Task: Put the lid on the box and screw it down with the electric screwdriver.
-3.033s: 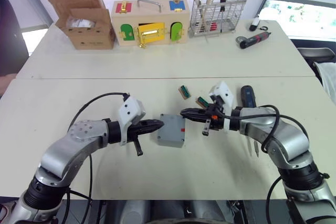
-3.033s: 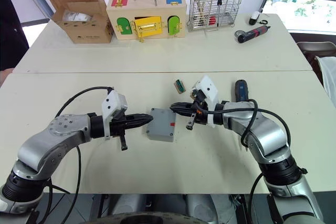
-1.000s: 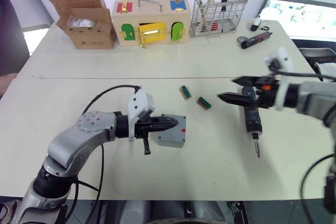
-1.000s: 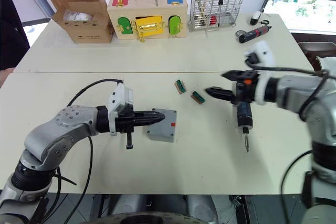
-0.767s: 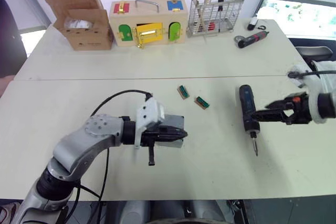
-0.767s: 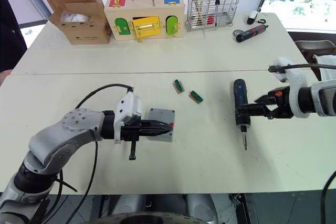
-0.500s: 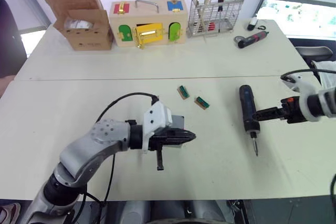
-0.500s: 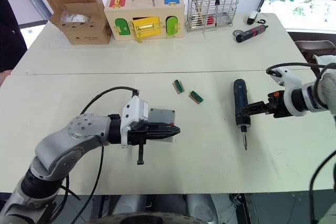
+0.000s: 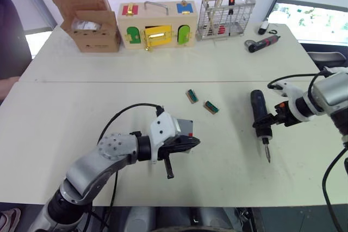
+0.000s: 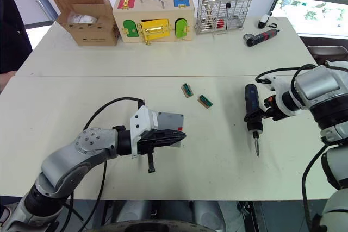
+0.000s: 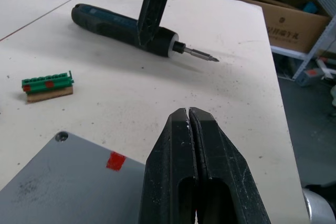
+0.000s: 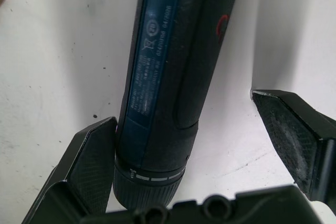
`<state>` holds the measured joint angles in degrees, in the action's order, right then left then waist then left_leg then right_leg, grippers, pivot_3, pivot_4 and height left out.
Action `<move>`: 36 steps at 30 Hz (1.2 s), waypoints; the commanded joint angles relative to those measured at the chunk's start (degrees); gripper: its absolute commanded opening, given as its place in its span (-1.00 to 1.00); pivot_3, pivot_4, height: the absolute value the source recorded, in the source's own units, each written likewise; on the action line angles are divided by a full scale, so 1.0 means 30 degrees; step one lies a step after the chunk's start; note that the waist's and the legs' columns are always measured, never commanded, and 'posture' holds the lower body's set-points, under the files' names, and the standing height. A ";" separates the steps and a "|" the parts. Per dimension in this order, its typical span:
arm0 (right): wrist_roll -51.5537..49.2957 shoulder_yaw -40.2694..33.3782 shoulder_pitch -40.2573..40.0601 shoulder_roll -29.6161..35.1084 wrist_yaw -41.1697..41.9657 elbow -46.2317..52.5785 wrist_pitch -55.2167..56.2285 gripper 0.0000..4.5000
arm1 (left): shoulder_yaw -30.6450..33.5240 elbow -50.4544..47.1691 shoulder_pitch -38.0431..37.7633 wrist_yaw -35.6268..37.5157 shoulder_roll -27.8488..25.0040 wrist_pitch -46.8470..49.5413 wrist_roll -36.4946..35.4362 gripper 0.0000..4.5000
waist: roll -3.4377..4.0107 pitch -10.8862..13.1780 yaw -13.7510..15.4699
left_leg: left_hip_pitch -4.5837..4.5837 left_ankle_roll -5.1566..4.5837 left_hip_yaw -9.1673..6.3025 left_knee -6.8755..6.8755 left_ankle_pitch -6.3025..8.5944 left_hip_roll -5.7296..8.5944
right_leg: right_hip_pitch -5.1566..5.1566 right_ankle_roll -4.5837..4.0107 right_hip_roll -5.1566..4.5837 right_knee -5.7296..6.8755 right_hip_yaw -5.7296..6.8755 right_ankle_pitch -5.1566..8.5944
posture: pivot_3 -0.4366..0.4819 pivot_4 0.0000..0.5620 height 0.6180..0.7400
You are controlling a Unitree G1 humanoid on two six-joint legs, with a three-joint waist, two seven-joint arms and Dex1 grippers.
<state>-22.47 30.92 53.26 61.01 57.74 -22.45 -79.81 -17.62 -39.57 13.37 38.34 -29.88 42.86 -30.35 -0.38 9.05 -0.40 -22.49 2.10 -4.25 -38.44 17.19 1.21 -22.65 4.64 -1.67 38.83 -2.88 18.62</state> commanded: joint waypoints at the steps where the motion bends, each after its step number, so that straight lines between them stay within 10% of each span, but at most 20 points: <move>1: 0.1509 0.2504 -0.1104 0.0726 0.1375 0.0940 0.1097 0.70 | -0.0269 -0.0537 -0.0007 -0.0129 0.0107 -0.0535 0.0371 -1.00 | -0.0004 -0.0003 0.0033 | 0.0049 -0.0016 -0.0034 0.0007 0.0010 -0.0001 | 0.0088 0.0000 0.0002 -0.0066 0.0026 0.0000 | -0.05 -0.47 1.00; 9: 0.3155 0.3658 -0.2139 0.1534 0.3762 0.1902 0.2056 -0.11 | -0.0502 -0.0320 -0.0139 -0.0218 0.0377 -0.0800 0.0783 -1.00 | -0.0053 -0.0036 0.0539 | 0.0026 -0.0040 -0.0081 0.0055 0.0030 0.0003 | 0.0124 0.0000 -0.0021 -0.0214 0.0075 -0.0001 | -0.05 -0.47 1.00; 36: 0.7665 -0.0194 -0.5369 0.1700 0.5601 0.3488 0.7784 -0.14 | -0.0462 0.1105 0.0049 0.0943 0.0125 -0.1750 0.1677 -1.00 | -0.0367 -0.0240 0.0870 | 0.0051 -0.0039 -0.0119 0.0048 0.0031 0.0017 | 0.0198 -0.0004 -0.0040 -0.0255 0.0119 -0.0003 | -0.05 -0.47 1.00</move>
<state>0.10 30.23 38.25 66.98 74.92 -10.15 -56.42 -20.05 -35.80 13.77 40.41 -29.05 38.97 -25.26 -1.48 8.33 2.21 -22.33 1.99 -4.60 -38.29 17.28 1.26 -22.06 4.63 -1.79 38.07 -2.53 18.61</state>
